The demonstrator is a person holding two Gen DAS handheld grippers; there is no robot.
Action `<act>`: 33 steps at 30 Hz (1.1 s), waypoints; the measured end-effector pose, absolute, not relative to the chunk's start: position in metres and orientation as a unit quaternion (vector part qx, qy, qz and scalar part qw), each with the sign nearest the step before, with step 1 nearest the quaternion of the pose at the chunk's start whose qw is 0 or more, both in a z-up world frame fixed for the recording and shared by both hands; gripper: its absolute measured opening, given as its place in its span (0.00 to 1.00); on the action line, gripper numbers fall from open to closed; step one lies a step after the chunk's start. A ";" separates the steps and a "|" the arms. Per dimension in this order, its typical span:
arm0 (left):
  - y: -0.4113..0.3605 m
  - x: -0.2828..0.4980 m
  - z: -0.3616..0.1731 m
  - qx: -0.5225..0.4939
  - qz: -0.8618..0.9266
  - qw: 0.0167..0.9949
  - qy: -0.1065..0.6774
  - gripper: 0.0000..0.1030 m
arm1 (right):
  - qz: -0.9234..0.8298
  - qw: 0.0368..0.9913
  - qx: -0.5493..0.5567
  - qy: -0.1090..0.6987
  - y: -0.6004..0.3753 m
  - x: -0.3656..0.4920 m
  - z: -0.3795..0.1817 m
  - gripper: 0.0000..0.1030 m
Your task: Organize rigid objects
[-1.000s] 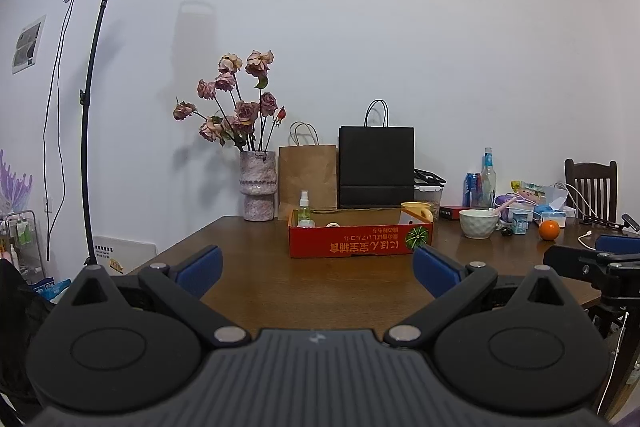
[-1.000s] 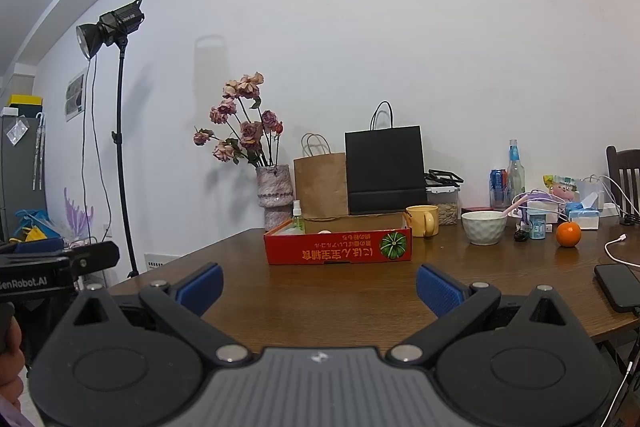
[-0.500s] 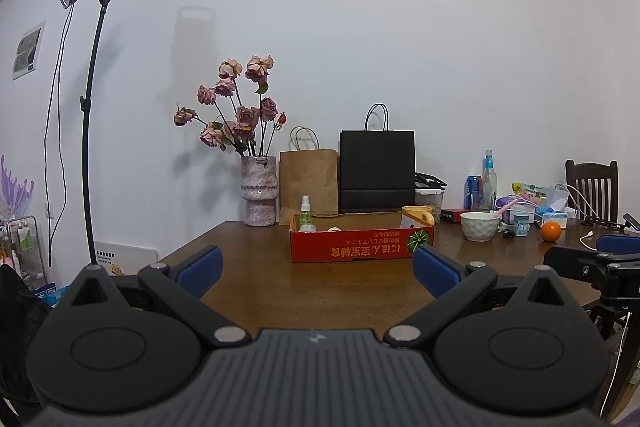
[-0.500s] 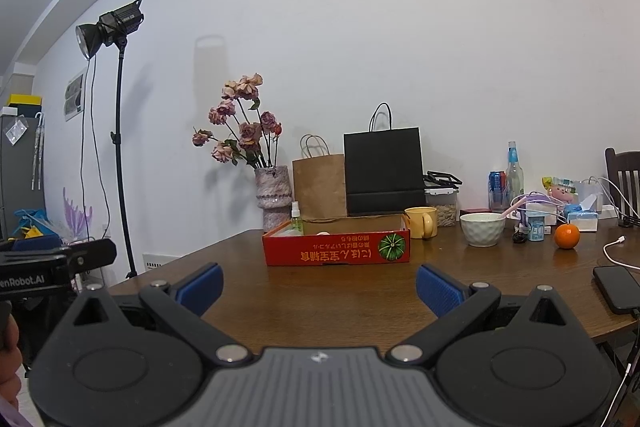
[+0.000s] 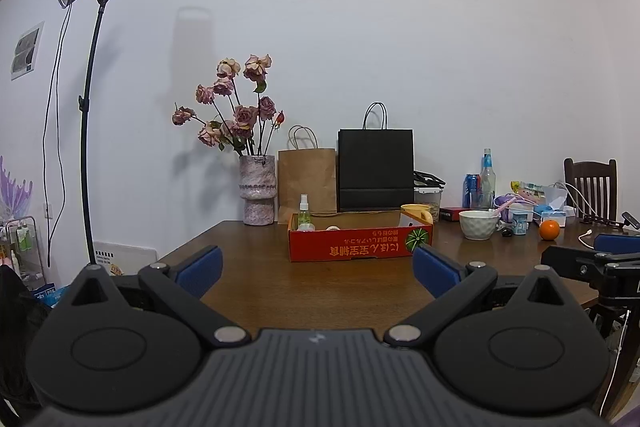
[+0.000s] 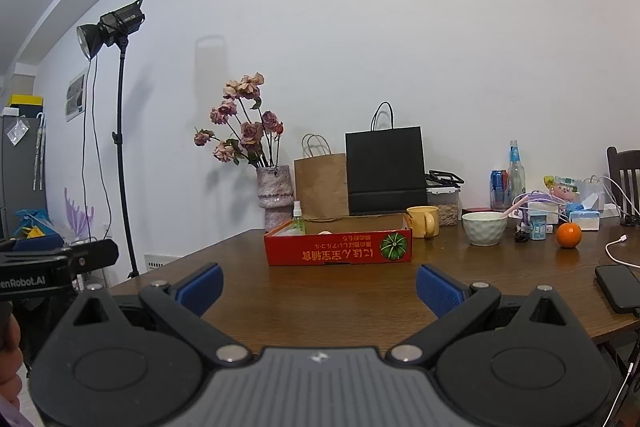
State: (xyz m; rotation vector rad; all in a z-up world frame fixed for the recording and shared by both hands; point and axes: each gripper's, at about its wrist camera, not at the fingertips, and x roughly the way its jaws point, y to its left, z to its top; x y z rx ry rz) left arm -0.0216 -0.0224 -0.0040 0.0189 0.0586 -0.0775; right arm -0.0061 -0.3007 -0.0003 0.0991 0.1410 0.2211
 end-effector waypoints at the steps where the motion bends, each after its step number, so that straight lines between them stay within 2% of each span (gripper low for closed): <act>1: -0.022 -0.022 -0.004 0.010 -0.039 0.999 0.029 1.00 | 0.110 0.990 0.050 0.071 -0.301 -0.006 0.000 1.00; 33: -0.015 -0.017 -0.010 0.010 -0.049 0.998 0.039 1.00 | 0.109 0.990 0.050 0.075 -0.296 -0.006 -0.006 1.00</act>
